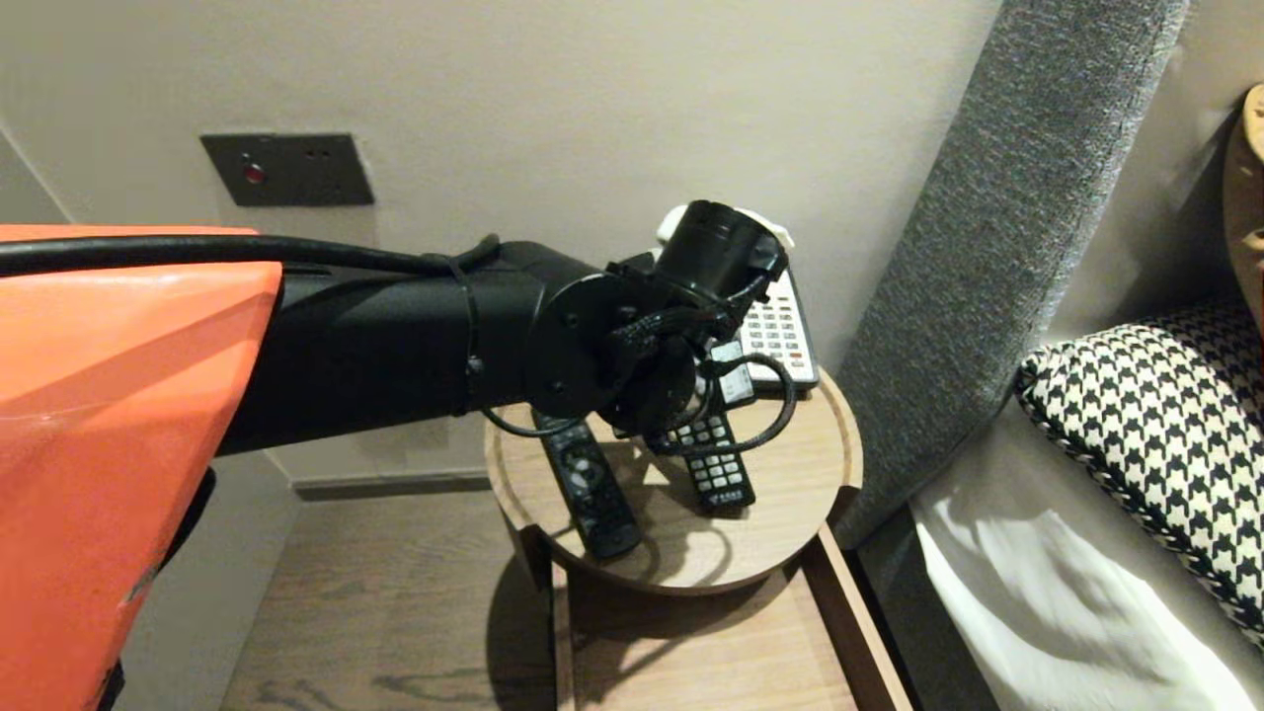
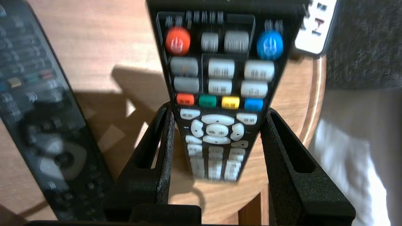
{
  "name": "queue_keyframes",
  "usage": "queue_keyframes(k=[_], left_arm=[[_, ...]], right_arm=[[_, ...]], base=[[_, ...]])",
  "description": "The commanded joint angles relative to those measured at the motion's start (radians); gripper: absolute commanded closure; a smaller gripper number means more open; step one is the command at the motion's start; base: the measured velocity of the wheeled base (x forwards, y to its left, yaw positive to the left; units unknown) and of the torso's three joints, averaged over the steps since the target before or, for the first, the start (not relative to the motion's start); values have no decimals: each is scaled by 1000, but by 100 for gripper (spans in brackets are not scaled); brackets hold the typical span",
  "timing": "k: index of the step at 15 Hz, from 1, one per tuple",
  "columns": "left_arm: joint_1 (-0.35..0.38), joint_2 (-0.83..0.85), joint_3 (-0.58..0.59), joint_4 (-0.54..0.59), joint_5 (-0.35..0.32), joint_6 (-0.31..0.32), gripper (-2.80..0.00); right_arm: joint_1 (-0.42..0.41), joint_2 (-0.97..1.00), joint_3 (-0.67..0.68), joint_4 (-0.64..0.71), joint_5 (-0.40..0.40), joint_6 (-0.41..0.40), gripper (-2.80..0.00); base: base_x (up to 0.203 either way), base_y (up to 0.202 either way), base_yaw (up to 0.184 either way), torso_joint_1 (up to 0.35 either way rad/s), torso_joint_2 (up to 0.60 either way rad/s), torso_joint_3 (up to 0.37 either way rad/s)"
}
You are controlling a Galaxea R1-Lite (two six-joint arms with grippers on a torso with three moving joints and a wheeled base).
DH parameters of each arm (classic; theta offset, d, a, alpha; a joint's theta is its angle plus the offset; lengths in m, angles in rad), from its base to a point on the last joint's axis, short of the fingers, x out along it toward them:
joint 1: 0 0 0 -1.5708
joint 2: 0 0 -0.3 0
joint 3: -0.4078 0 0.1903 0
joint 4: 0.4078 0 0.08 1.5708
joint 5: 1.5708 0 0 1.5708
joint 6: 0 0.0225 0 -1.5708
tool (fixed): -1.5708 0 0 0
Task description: Take the remote control out of the drawer one by one and place them on the table
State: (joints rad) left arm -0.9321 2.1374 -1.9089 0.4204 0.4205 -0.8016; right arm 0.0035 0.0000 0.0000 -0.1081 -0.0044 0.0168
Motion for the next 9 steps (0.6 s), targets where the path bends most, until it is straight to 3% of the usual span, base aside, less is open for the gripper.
queue_keyframes(k=[1,9], left_arm=[[7,11,21,11,17,-28,0],[33,28,61,11,20,-71,0]], right_arm=[[1,2,40,-1,0,0,0],[0,2,40,-1,0,0,0]], base=[[0,0,0,0,0,0],[0,0,0,0,0,0]])
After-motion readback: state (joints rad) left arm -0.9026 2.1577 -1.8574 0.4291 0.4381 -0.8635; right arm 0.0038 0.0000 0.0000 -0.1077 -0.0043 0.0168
